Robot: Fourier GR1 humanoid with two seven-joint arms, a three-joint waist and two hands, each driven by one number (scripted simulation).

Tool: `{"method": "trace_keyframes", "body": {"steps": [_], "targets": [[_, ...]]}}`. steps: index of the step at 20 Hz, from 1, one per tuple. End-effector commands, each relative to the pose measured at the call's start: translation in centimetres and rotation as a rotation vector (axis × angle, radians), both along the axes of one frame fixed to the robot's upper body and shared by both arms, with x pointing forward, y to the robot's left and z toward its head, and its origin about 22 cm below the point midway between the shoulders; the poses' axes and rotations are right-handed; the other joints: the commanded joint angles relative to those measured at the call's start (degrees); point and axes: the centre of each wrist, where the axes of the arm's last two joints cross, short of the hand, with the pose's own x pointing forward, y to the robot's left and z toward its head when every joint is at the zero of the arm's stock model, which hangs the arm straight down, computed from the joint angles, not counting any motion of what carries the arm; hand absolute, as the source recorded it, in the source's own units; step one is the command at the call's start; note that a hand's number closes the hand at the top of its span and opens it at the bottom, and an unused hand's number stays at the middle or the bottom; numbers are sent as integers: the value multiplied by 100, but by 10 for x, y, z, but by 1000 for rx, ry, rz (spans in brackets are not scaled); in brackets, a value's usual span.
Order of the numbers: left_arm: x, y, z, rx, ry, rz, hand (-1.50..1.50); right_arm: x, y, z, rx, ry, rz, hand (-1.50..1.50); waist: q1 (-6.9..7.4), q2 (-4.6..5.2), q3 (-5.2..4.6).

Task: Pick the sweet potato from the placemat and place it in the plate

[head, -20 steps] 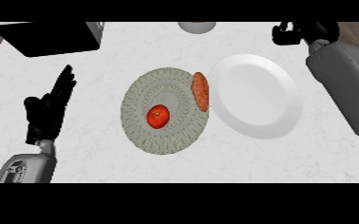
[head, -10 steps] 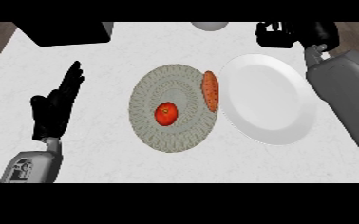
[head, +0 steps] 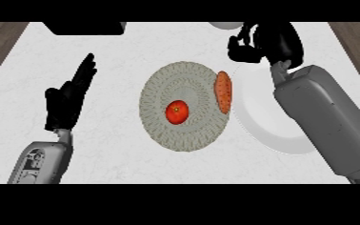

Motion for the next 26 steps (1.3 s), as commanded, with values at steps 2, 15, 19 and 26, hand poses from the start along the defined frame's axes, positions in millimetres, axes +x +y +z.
{"method": "trace_keyframes", "body": {"steps": [2,15,19,26], "targets": [[3,-6,-2,-2,-10,-11,0,5,18,-24,-150,84,5,150,67,30,0],[2,-11,-4,-7,-1,-35,0,37,75,-108,45,247,-54,-150,141,52,4],[12,-5,3,5,-1,-21,0,44,60,-97,227,159,-41,-150,101,55,6],[5,-11,-5,4,-23,9,0,47,23,-71,486,-55,-188,-150,-23,14,6]]}}
